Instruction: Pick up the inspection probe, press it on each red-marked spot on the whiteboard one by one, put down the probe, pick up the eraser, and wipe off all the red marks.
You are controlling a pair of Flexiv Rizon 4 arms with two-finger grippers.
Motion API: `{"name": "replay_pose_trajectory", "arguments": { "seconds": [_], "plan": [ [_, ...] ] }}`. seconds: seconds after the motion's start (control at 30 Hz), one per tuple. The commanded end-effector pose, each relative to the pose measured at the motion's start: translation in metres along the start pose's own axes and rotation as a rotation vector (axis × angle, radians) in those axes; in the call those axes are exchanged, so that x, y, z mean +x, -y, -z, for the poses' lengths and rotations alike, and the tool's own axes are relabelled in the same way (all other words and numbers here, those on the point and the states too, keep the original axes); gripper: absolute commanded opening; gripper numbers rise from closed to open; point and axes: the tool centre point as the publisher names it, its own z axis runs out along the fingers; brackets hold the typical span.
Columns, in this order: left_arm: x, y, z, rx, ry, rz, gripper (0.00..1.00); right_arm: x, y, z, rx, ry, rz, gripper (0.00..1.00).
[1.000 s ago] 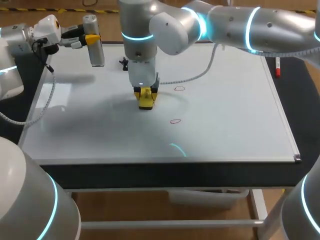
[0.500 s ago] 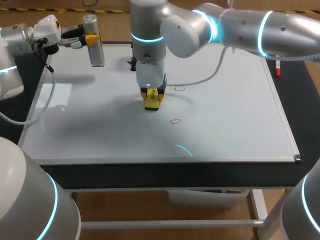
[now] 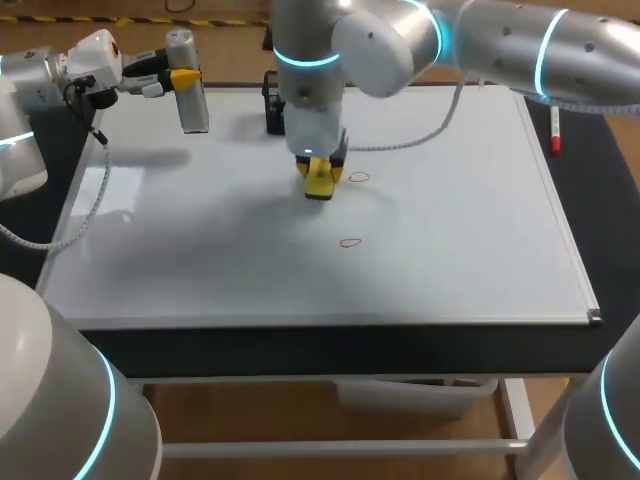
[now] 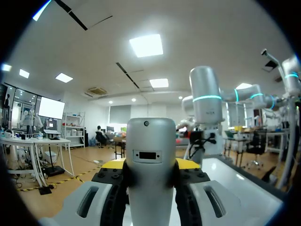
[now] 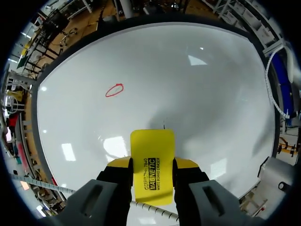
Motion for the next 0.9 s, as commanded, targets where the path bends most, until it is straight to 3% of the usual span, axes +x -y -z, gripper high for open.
{"name": "replay_pose_trajectory", "arguments": {
  "seconds": [0.03, 0.9],
  "plan": [
    [-0.001, 0.001, 0.000, 0.001, -0.004, 0.001, 0.00, 0.021, 0.007, 0.013, 0.009, 0.007, -0.040, 0.00],
    [-0.001, 0.001, 0.000, 0.001, -0.004, 0.001, 0.00, 0.169, 0.047, 0.024, 0.012, 0.018, -0.495, 0.00]
  ]
}}
